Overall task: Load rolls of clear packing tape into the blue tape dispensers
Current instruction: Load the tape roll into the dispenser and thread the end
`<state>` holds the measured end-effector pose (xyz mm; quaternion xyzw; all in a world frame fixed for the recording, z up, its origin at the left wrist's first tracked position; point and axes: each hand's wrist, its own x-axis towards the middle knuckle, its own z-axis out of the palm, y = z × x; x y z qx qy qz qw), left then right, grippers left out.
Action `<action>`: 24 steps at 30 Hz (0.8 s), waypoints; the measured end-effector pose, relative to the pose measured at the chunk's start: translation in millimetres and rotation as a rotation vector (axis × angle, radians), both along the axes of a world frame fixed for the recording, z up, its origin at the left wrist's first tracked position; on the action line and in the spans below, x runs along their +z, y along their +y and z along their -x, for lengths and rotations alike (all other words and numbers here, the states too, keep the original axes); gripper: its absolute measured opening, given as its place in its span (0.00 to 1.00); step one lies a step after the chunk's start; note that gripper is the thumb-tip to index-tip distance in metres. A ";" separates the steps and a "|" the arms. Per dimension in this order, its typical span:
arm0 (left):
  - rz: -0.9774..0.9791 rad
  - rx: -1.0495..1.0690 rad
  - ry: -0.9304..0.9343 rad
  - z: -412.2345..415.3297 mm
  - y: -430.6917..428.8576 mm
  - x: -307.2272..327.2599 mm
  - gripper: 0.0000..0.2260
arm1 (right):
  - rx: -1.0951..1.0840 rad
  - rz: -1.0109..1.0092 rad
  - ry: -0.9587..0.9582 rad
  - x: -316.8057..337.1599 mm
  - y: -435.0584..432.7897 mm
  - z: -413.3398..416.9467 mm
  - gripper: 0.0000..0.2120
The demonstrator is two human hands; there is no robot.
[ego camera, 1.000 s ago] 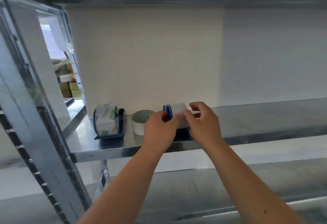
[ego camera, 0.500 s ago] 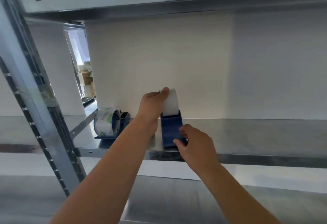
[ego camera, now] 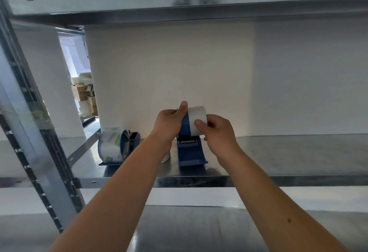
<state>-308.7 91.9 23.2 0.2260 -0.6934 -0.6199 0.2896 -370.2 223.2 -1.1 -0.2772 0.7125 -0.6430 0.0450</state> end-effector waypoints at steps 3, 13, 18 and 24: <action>0.015 -0.029 0.013 3.3 -7.8 -5.9 0.28 | -0.115 0.028 0.026 1.3 19.6 7.4 0.16; 0.114 0.026 0.032 7.2 -11.6 -20.0 0.18 | -0.168 -0.865 0.666 -39.1 45.7 9.9 0.08; 0.118 0.007 0.004 1.5 -3.2 -11.9 0.16 | -0.189 -0.736 0.609 -38.0 43.6 8.4 0.15; -0.051 -0.072 0.032 -0.4 -8.1 -9.9 0.10 | -0.252 -0.715 0.694 -44.8 46.0 7.7 0.19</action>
